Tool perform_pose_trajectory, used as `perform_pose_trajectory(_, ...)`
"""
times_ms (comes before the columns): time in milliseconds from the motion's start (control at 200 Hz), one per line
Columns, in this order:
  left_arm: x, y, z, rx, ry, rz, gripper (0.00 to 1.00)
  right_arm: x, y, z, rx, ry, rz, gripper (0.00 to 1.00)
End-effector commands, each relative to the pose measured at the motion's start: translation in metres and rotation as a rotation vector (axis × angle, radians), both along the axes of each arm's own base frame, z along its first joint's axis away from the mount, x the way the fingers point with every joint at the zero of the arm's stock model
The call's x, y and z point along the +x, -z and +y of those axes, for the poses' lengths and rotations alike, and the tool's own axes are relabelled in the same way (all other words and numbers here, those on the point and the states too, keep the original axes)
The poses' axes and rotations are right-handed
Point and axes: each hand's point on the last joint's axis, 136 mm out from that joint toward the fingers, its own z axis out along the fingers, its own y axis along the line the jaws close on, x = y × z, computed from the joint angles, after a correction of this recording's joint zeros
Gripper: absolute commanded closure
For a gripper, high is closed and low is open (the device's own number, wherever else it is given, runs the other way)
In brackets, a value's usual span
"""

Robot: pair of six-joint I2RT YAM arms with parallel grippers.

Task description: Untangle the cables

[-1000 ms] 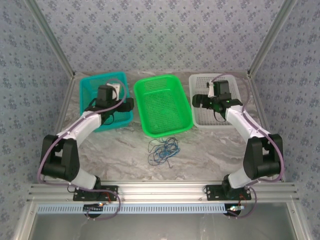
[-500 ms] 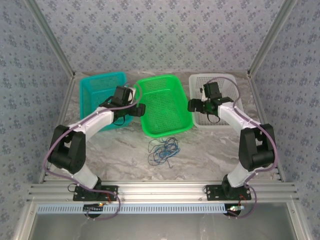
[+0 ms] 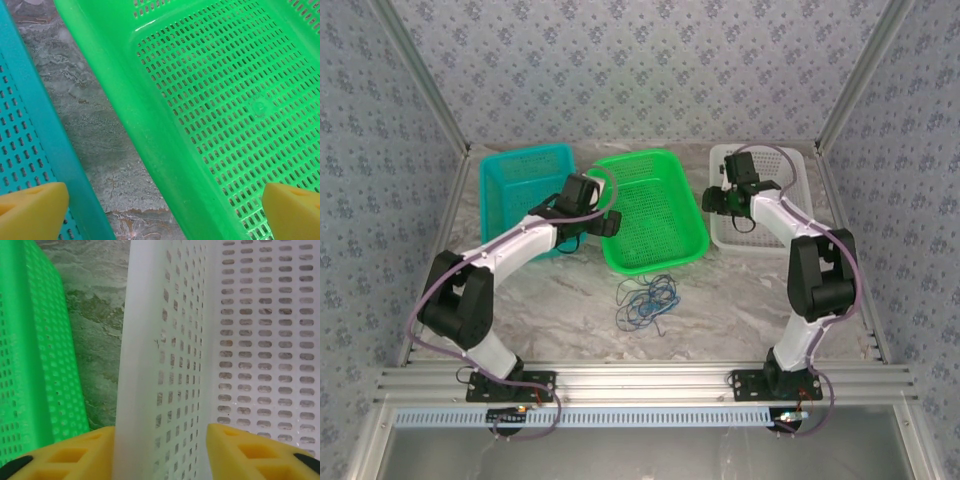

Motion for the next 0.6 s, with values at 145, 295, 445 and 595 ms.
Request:
perform_pose_trajectory(145,-0.025,-0.015,-0.012,-0.052,-0.027,0.069,0.03,-0.004,-0.002,-0.004,-0.021,-0.06,0.01,0.59)
perform_pose_trajectory(295,-0.041,-0.004,-0.016,-0.073,-0.064,0.15,0.04,-0.007,-0.001,0.007,-0.005,-0.094,0.004,0.59)
perform_pose_trajectory(445,-0.046,-0.008,-0.015,-0.056,-0.087,0.132,0.04,-0.007,-0.004,0.006,-0.023,-0.079,-0.007,0.56)
perform_pose_trajectory(595,-0.044,-0.008,-0.009,-0.017,-0.106,0.133,0.04,-0.009,-0.017,0.004,-0.05,-0.066,-0.035,0.37)
